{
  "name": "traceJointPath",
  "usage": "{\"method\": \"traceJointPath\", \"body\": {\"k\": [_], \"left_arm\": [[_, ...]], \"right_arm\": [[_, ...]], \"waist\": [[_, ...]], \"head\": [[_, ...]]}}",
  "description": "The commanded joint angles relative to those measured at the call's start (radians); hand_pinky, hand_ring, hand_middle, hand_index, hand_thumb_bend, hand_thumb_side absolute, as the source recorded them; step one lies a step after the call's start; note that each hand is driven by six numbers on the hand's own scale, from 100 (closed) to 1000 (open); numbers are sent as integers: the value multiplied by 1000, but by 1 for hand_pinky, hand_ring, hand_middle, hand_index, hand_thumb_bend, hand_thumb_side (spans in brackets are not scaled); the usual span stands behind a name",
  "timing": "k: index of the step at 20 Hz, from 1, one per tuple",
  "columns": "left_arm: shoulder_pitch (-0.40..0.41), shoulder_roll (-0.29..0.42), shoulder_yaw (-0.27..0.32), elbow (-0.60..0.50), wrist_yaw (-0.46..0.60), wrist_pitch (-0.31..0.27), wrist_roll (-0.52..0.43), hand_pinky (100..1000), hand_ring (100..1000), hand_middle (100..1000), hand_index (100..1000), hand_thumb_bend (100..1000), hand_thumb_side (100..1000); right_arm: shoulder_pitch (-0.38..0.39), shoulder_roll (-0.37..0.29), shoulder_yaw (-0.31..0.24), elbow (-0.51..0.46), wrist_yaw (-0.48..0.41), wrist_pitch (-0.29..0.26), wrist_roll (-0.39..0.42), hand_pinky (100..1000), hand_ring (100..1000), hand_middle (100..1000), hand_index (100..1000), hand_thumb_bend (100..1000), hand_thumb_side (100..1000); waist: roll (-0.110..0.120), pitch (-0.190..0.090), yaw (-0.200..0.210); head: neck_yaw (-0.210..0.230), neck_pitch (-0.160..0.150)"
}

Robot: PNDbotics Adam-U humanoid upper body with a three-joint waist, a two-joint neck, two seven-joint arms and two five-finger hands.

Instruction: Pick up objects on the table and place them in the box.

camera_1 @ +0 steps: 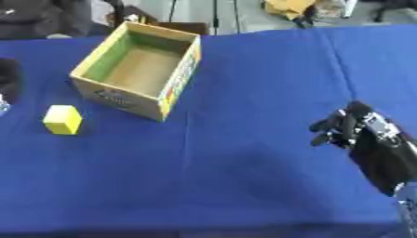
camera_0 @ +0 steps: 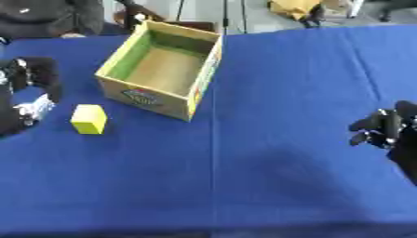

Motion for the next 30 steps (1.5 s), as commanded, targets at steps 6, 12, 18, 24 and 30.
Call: {"method": "traceJointPath", "body": {"k": [6,12,18,24,30], "left_arm": [[-121,202,-64,93,-267,-35,-243,672,697,700,835,564,435],[-253,226,-152,246,-346,-85,-328,681,715,725,846,630,449],[-361,176,-214,415,-416,-148,-354,679,711,722,845,639,432],[-420,119,-241,542,-487,-199,-354,675,703,715,842,642,431],[-447,75,-250,613,-534,-232,-329,676,695,704,839,625,421]], "right_arm": [[-1,-28,-3,-7,2,-4,5,574,657,481,383,100,589],[0,-29,1,-6,1,-3,9,574,657,481,383,100,588],[0,-28,3,-5,3,-2,11,574,657,480,383,100,587],[-2,-25,4,-4,6,-1,13,574,657,480,383,100,586],[-4,-23,5,-3,7,-1,14,574,657,480,383,100,585]], "waist": [[2,-18,-10],[2,-23,-20],[2,-22,-27],[0,-18,-31],[-1,-15,-34]], "head": [[4,5],[9,5],[9,5],[10,5],[11,5]]}}
